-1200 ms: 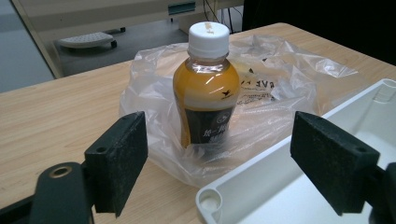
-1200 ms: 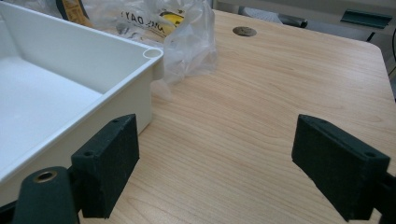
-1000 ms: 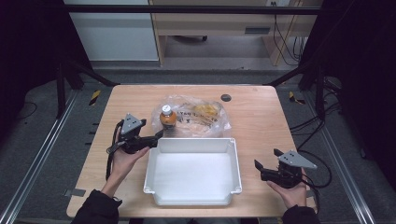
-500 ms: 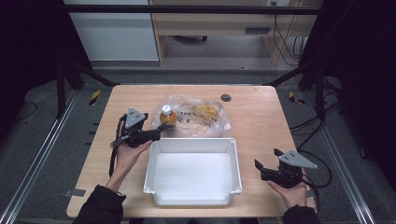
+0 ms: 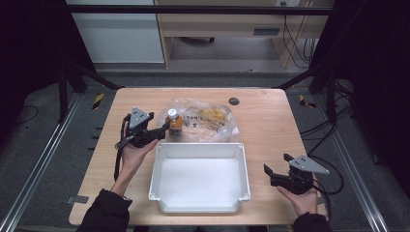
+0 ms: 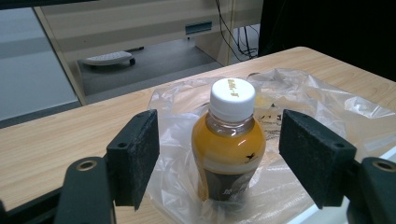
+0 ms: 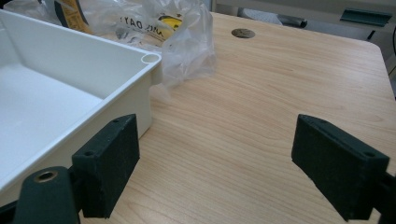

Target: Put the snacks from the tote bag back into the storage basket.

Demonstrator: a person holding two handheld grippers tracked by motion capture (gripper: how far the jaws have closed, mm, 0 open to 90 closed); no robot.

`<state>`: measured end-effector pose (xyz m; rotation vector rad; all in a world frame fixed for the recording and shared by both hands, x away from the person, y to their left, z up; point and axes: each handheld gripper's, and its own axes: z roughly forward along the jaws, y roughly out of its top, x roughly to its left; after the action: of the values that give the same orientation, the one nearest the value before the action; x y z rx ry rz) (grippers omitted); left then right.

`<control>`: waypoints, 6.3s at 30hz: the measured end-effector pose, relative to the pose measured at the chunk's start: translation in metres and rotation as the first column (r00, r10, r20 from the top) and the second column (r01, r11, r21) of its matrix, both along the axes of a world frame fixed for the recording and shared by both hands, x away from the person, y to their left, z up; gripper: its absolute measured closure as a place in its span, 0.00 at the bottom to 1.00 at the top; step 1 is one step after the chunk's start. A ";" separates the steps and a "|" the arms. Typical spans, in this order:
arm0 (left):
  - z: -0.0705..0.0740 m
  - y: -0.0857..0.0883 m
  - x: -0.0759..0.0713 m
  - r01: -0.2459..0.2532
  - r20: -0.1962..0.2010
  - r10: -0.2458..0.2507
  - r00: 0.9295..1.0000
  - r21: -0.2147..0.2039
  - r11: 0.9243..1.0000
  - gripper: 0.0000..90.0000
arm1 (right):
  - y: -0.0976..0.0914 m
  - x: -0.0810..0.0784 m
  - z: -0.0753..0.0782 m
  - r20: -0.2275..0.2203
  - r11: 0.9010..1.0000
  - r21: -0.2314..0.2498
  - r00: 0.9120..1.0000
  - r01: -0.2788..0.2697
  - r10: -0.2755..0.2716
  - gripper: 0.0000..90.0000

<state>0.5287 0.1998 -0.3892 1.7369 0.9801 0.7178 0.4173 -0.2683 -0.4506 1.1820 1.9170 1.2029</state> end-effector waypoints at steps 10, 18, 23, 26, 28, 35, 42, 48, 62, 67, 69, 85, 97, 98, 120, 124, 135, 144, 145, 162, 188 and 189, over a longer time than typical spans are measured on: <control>0.002 -0.010 0.009 0.013 0.013 -0.013 1.000 -0.003 1.000 0.34 | 0.000 0.001 0.000 0.002 1.000 0.000 1.000 0.002 -0.002 0.17; -0.001 -0.018 0.018 0.023 0.009 -0.023 1.000 0.003 1.000 0.38 | 0.000 0.001 0.000 -0.001 1.000 0.000 1.000 0.002 -0.002 0.17; -0.002 -0.022 0.023 0.019 0.008 -0.019 1.000 0.011 1.000 0.40 | 0.000 0.002 0.000 -0.003 1.000 0.002 1.000 0.001 -0.001 0.17; -0.002 -0.023 0.025 0.018 0.009 -0.018 1.000 0.011 1.000 0.43 | 0.000 0.002 0.000 -0.001 1.000 0.002 1.000 0.002 -0.002 0.17; -0.002 -0.025 0.027 0.021 0.005 -0.021 1.000 0.013 1.000 0.44 | 0.000 0.002 0.000 -0.004 1.000 0.000 1.000 0.002 -0.002 0.17; -0.004 -0.029 0.033 0.025 -0.001 -0.025 1.000 0.028 0.999 0.47 | 0.000 0.002 0.000 -0.005 1.000 -0.001 1.000 0.001 -0.001 0.17; -0.008 -0.031 0.036 0.023 -0.019 -0.022 1.000 0.041 0.999 0.53 | 0.000 0.002 0.000 -0.005 1.000 -0.003 1.000 -0.001 0.001 0.18; -0.010 -0.030 0.038 0.023 -0.028 -0.022 0.999 0.041 0.999 0.58 | 0.000 0.001 0.000 -0.005 1.000 -0.003 1.000 -0.001 0.001 0.18; -0.012 -0.033 0.041 0.033 -0.034 -0.032 0.999 0.033 0.999 0.65 | 0.000 0.001 0.000 -0.011 1.000 -0.002 1.000 0.000 0.000 0.18; -0.011 -0.034 0.040 0.021 -0.036 -0.020 0.999 0.028 0.999 0.65 | 0.000 0.001 0.000 -0.009 1.000 -0.001 1.000 -0.001 0.001 0.19; -0.011 -0.035 0.040 0.013 -0.041 -0.012 0.999 0.030 0.999 0.65 | 0.000 0.001 0.000 -0.008 1.000 -0.001 1.000 -0.001 0.001 0.19; -0.008 -0.038 0.039 -0.006 -0.055 0.009 0.998 0.042 0.999 0.65 | 0.000 0.001 0.000 -0.007 1.000 -0.004 1.000 -0.002 0.002 0.20; 0.005 -0.036 0.033 -0.018 -0.032 0.018 0.999 0.003 1.000 0.65 | -0.001 0.001 0.001 -0.004 1.000 -0.004 1.000 -0.002 0.002 0.20; 0.007 -0.036 0.032 -0.019 -0.031 0.019 0.999 -0.002 1.000 0.65 | -0.001 0.001 0.001 -0.004 1.000 -0.004 1.000 -0.001 0.001 0.20; 0.046 -0.033 0.020 -0.013 0.028 0.014 1.000 -0.048 0.999 0.65 | -0.001 0.001 0.001 -0.002 1.000 -0.004 1.000 0.002 -0.002 0.20; 0.054 -0.031 0.017 -0.012 0.038 0.014 0.999 -0.066 0.998 0.65 | -0.001 0.001 0.001 -0.001 1.000 -0.004 1.000 0.002 -0.002 0.20; 0.075 -0.029 0.009 -0.005 0.069 0.011 0.998 -0.078 0.997 0.65 | -0.001 0.002 0.001 -0.003 1.000 -0.003 1.000 0.004 -0.004 0.20; 0.089 -0.033 -0.006 0.029 0.085 -0.022 0.996 -0.081 0.996 0.65 | -0.002 0.001 0.001 0.000 1.000 0.000 1.000 0.005 -0.005 0.20; 0.090 -0.033 -0.008 0.033 0.085 -0.026 0.996 -0.081 0.996 0.65 | -0.002 0.001 0.001 0.000 1.000 0.000 1.000 0.005 -0.005 0.20; 0.099 -0.029 -0.037 0.058 0.105 -0.051 0.993 -0.069 0.996 0.65 | -0.002 0.001 0.001 0.001 1.000 -0.006 1.000 0.004 -0.004 0.20; 0.061 -0.018 -0.088 0.116 0.088 -0.110 0.990 -0.065 0.991 0.65 | -0.001 -0.001 0.002 0.002 1.000 -0.007 1.000 0.005 -0.005 0.20; 0.058 -0.018 -0.089 0.117 0.083 -0.111 0.990 -0.067 0.991 0.65 | -0.001 -0.001 0.001 0.000 1.000 -0.007 1.000 0.005 -0.005 0.21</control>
<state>0.4399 0.1816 -0.3311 1.6747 0.8353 0.6649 0.4163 -0.2693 -0.4492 1.1828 1.9161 1.1921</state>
